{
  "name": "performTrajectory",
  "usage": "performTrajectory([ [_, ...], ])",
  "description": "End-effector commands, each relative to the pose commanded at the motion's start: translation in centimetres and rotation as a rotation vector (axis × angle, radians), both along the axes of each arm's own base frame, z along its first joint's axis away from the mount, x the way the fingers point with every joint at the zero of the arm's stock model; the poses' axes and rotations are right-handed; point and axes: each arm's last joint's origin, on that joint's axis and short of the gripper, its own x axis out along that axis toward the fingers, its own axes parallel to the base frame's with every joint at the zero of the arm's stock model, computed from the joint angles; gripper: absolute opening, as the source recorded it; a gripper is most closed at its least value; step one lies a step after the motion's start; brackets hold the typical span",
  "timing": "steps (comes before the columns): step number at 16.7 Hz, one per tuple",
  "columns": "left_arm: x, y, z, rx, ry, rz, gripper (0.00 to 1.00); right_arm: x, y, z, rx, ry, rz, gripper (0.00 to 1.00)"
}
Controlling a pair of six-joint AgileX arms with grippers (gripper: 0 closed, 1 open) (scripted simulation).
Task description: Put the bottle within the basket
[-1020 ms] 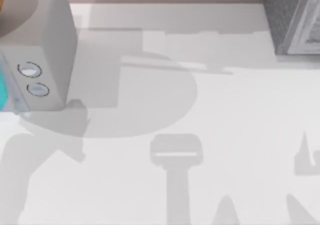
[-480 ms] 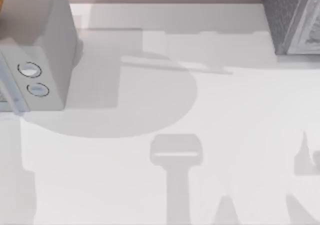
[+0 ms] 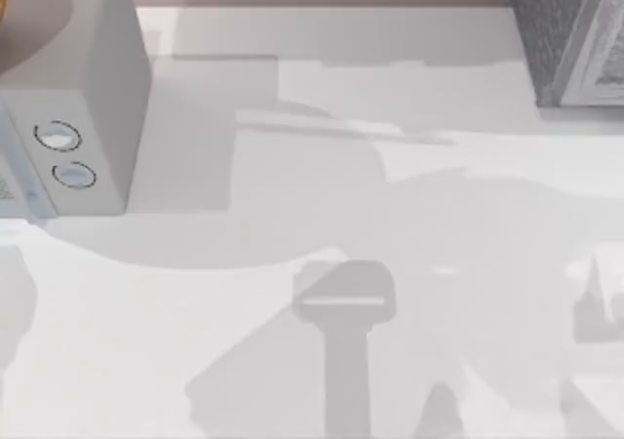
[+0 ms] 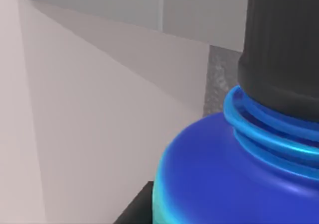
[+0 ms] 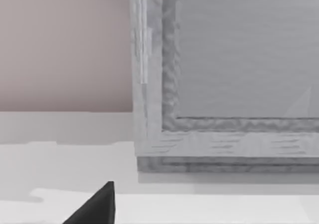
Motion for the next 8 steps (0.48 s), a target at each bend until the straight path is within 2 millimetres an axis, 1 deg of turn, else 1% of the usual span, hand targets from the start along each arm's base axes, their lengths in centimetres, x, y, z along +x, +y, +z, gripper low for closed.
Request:
performTrajectory([
  [1,0.2,1.6,-0.5,0.005,-0.007,0.031,0.0,0.0,0.0,0.0,0.0,0.0,0.0,1.0],
  [2,0.2,2.8,-0.7,0.012,-0.014,0.053,0.0,0.0,0.0,0.0,0.0,0.0,0.0,1.0],
  [3,0.2,3.5,-0.9,0.016,-0.02,0.066,0.0,0.0,0.0,0.0,0.0,0.0,0.0,1.0],
  [4,0.2,3.8,-1.0,0.017,-0.022,0.071,0.0,0.0,0.0,0.0,0.0,0.0,0.0,1.0],
  [7,0.2,3.8,-1.0,0.017,-0.022,0.071,0.0,0.0,0.0,0.0,0.0,0.0,0.0,1.0],
  [8,0.4,3.8,-1.3,0.013,-0.014,0.07,0.0,0.0,0.0,0.0,0.0,0.0,0.0,1.0],
])
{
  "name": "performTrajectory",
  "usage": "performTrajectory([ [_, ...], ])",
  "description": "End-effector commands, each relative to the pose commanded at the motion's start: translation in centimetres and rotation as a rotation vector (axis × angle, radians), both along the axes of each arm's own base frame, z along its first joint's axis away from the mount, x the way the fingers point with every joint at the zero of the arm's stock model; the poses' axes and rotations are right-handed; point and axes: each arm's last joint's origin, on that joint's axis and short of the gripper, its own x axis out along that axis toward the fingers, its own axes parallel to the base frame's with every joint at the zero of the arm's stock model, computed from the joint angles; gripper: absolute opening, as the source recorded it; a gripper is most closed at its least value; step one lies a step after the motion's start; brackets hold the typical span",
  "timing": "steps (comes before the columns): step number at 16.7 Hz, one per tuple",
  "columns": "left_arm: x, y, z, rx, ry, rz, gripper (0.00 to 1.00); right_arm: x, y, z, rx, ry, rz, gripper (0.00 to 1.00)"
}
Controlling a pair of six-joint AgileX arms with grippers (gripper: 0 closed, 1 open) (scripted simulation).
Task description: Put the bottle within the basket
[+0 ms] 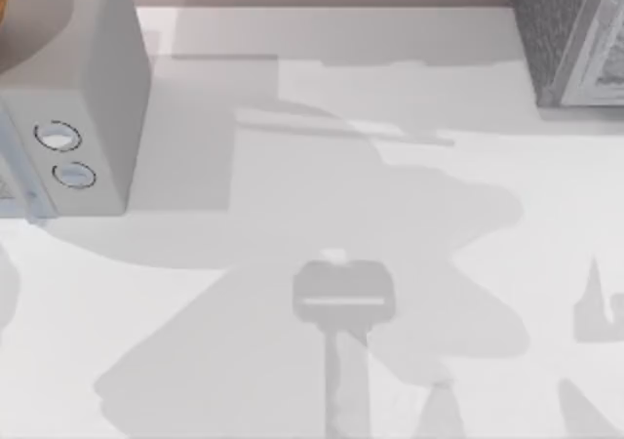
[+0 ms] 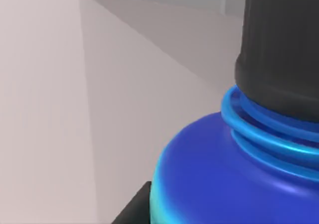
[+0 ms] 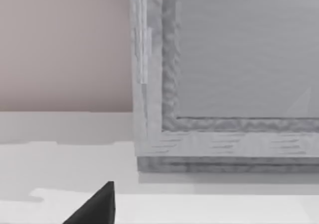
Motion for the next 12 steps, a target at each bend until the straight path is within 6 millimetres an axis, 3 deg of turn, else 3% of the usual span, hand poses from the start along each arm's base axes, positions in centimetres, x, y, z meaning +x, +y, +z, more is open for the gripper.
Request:
performTrajectory([
  [3,0.2,-0.4,-0.2,-0.003,0.017,0.012,0.0,0.0,0.0,0.0,0.0,0.0,0.0,1.0],
  [12,3.4,-3.4,-3.0,0.01,-0.017,-0.011,0.0,0.0,0.0,0.0,0.0,0.0,0.0,1.0],
])
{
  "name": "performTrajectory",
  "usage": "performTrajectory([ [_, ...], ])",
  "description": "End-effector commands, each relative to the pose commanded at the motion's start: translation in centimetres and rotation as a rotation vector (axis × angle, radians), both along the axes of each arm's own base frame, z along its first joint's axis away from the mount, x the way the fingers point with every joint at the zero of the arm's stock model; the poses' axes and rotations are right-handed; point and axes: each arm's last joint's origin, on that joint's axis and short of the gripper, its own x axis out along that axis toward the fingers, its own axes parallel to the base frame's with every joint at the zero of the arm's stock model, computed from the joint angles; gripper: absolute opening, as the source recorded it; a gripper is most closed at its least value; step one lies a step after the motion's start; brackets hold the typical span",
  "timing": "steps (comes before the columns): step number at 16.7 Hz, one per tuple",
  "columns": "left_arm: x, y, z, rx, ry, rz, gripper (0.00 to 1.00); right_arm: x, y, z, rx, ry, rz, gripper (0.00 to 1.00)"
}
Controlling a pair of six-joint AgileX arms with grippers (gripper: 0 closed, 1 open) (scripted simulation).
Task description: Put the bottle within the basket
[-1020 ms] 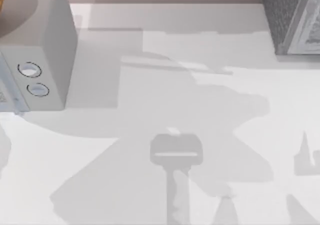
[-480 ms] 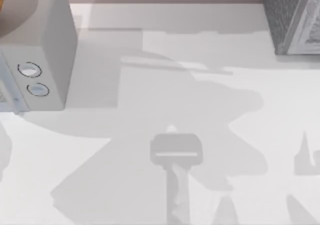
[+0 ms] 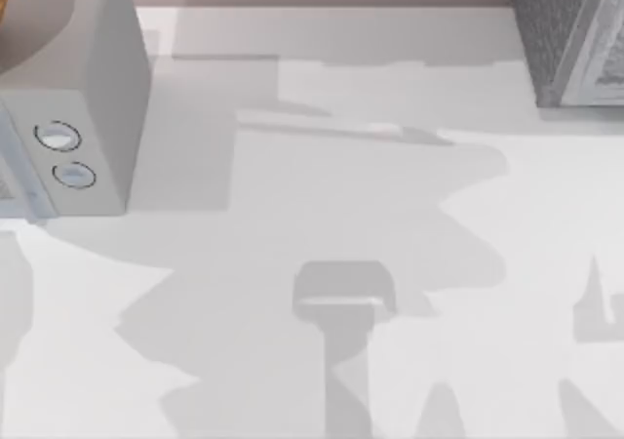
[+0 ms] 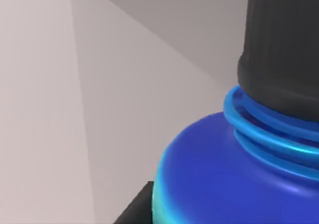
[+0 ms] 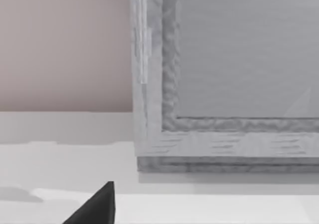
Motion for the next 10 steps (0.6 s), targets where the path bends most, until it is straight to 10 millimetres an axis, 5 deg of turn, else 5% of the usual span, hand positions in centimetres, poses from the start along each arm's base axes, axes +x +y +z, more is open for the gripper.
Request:
performTrajectory([
  [6,0.15,-0.54,-0.19,-0.006,0.009,0.012,0.0,0.0,0.0,0.0,0.0,0.0,0.0,1.0],
  [10,0.15,-0.54,-0.19,-0.006,0.009,0.012,0.3,0.0,0.0,0.0,0.0,0.0,0.0,1.0],
])
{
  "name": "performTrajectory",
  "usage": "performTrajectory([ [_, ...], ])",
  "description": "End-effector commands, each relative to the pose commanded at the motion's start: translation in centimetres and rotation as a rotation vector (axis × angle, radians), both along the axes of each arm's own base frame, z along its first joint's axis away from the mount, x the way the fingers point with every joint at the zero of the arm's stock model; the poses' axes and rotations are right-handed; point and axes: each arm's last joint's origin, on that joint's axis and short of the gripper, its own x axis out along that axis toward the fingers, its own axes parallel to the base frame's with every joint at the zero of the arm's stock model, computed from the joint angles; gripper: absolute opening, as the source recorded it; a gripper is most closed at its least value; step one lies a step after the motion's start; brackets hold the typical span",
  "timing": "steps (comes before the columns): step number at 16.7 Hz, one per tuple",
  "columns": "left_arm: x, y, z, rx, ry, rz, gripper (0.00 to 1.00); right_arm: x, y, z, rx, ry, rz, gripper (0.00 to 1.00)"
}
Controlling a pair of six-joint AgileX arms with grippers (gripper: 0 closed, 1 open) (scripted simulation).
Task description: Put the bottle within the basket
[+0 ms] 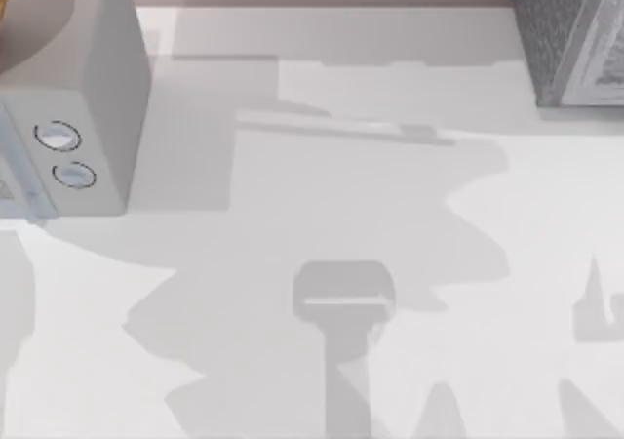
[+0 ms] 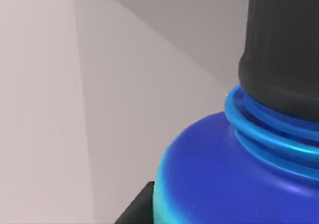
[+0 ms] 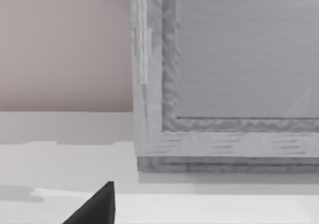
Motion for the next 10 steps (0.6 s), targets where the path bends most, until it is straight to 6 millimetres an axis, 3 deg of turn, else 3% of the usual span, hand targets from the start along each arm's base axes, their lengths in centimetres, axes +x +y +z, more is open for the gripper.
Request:
performTrajectory([
  [9,0.0,0.0,0.0,0.0,0.0,0.0,0.98,0.0,0.0,0.0,0.0,0.0,0.0,1.0],
  [10,0.0,0.0,0.0,0.0,0.0,0.0,1.0,0.0,0.0,0.0,0.0,0.0,0.0,1.0],
])
